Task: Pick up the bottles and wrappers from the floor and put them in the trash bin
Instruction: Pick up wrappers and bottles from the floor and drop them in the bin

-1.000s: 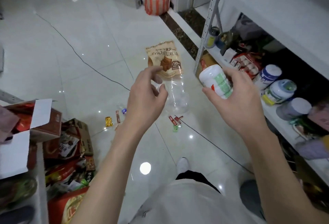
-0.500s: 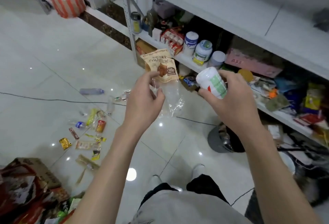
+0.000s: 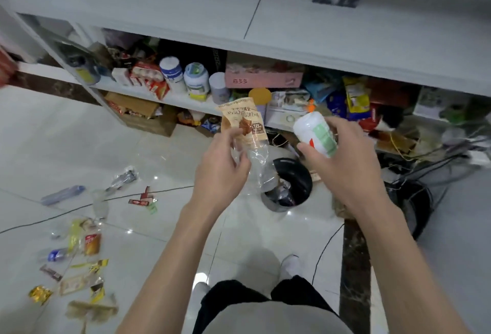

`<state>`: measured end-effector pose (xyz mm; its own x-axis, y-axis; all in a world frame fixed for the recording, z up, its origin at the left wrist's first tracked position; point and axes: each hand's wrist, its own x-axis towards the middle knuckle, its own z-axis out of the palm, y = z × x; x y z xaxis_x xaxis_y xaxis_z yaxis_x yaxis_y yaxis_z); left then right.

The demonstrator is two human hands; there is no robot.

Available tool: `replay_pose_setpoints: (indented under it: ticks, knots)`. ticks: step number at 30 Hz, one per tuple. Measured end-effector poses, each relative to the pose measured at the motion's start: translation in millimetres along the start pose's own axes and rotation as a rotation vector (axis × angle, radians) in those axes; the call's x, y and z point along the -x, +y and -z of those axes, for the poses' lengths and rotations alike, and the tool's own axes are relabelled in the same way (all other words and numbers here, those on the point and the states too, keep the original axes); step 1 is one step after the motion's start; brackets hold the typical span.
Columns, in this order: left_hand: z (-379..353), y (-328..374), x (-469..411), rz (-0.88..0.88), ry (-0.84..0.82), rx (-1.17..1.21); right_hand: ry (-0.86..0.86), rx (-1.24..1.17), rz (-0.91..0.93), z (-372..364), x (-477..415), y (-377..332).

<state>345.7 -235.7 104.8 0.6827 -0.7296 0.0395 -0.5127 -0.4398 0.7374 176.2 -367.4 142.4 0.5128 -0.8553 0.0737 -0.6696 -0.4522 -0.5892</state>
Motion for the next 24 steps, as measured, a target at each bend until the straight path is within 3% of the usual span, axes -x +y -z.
replay_pose_setpoints:
  ticks: [10, 24]
  knots:
    - [-159.1, 8.2, -51.2, 0.036, -0.192, -0.151, -0.079, -0.002, -0.193, -19.7, -52.9, 128.4]
    - [-365.9, -138.1, -128.1, 0.054, -0.447, -0.142, -0.152, 0.014, -0.443, -215.6, -96.3, 286.0]
